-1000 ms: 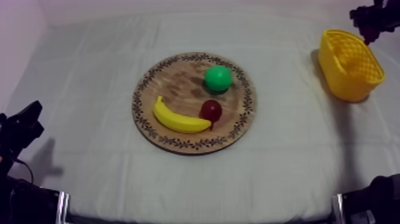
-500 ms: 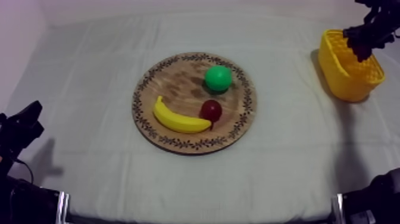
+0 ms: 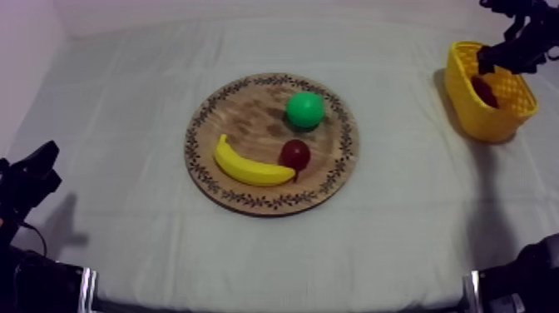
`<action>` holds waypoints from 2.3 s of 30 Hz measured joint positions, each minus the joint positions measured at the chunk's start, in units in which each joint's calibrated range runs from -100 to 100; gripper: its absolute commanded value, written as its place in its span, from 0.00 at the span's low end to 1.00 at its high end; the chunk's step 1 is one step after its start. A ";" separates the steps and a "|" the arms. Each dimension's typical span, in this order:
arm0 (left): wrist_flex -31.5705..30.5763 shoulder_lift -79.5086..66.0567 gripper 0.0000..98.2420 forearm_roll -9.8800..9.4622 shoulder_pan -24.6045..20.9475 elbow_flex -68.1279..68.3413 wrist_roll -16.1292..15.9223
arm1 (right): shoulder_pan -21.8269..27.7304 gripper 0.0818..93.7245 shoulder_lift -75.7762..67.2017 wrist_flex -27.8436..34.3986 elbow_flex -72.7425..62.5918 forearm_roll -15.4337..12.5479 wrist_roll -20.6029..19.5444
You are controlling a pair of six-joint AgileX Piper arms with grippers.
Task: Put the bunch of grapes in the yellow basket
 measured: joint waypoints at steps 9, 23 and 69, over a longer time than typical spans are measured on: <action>0.00 0.00 0.00 0.00 0.00 0.00 0.00 | 1.21 0.64 -6.91 -4.55 2.74 -2.21 2.12; 0.00 0.00 0.00 0.00 0.00 0.00 0.00 | 0.77 0.56 -24.41 -10.15 11.09 -1.37 0.73; 0.00 0.00 0.00 0.00 0.00 0.00 0.00 | -3.75 0.34 -93.81 -10.08 71.89 -10.47 11.01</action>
